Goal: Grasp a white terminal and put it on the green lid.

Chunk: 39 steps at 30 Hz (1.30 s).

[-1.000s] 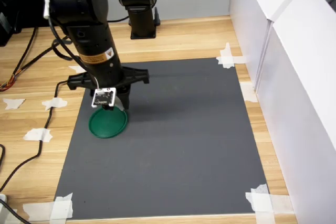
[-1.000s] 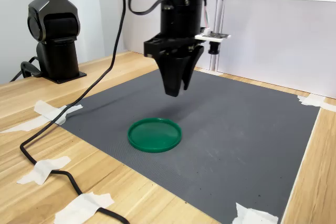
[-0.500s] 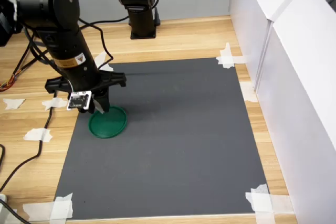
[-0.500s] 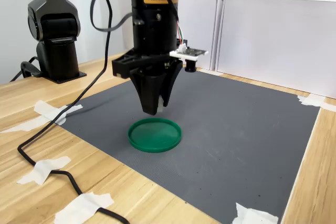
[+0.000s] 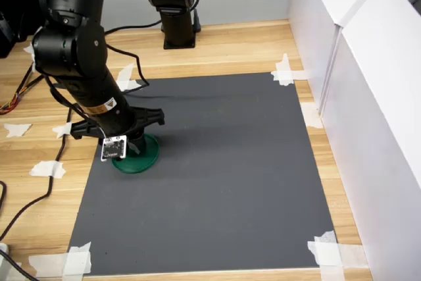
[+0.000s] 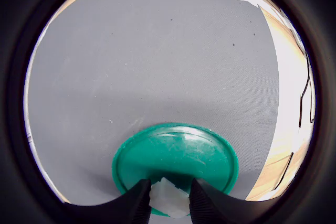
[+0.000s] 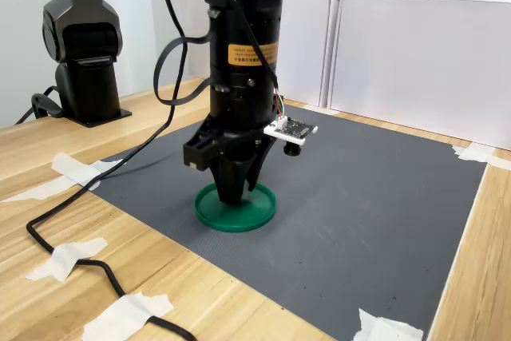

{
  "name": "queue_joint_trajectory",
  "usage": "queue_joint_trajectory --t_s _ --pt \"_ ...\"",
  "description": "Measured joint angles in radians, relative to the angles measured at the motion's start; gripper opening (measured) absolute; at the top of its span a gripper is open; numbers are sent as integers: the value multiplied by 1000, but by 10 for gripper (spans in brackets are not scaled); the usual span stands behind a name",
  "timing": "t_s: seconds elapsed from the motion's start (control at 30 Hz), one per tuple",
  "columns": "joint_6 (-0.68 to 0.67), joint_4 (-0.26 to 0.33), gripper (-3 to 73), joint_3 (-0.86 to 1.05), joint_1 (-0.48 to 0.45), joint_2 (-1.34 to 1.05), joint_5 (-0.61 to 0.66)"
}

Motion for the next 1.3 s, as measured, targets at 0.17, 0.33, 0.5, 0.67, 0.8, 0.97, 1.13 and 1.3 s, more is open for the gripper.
queue_joint_trajectory --t_s 0.17,0.33,0.5,0.67,0.8,0.97,1.13,1.3 --pt "-15 0 273 0 0 1 0" --pt "-35 -1 273 0 0 1 1" --pt "-43 -1 293 0 0 1 1" --pt "-41 -1 388 0 0 1 10" --pt "-26 -5 493 0 0 -10 8" --pt "-11 -28 562 0 0 -63 -2" --pt "-16 -30 569 30 0 -173 -58" --pt "-40 -17 557 186 0 -384 -178"
